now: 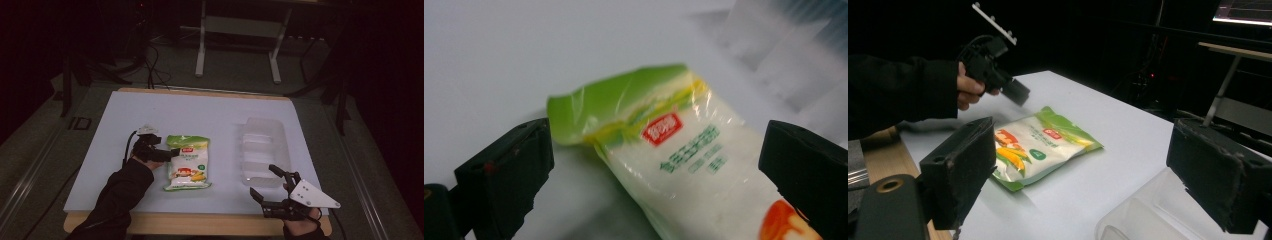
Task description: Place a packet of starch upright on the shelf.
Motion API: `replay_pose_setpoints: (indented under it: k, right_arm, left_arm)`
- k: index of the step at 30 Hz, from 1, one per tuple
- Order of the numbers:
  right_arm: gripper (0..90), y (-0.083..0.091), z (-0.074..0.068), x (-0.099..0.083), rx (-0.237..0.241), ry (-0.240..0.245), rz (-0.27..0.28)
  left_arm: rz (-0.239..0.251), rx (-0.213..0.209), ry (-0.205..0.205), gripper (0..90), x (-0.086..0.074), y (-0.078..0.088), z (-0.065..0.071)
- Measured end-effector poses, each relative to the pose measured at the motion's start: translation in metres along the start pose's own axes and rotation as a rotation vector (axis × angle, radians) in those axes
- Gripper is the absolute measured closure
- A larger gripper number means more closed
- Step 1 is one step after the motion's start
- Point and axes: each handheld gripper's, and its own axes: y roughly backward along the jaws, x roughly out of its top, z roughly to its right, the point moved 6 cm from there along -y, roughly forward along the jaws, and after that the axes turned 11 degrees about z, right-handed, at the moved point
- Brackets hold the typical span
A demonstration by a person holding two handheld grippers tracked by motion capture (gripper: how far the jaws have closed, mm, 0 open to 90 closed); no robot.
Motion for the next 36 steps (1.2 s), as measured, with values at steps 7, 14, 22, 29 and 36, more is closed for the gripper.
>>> replay_pose_setpoints:
  k: [7,14,22,29,36]
  right_arm:
    - [12.3,0.000,0.000,-0.001,0.003,0.002,-0.005]
    - [12.4,0.000,0.000,-0.002,0.003,0.002,-0.005]
    - [12.6,-0.001,-0.001,-0.003,0.009,-0.005,-0.014]
    - [12.6,-0.002,-0.002,-0.004,0.014,-0.006,-0.019]
    - [13.5,-0.003,-0.002,-0.005,0.016,-0.004,-0.022]
  left_arm:
    - [-0.056,0.002,0.027,5.7,-0.016,-0.016,-0.003]
    - [-0.067,0.033,0.046,9.4,-0.026,-0.022,-0.009]
    - [-0.066,0.009,0.080,18.6,-0.025,-0.028,-0.006]
    - [-0.121,-0.036,0.050,51.4,-0.024,-0.037,0.008]
    - [-0.163,0.007,-0.023,75.1,-0.022,-0.041,0.012]
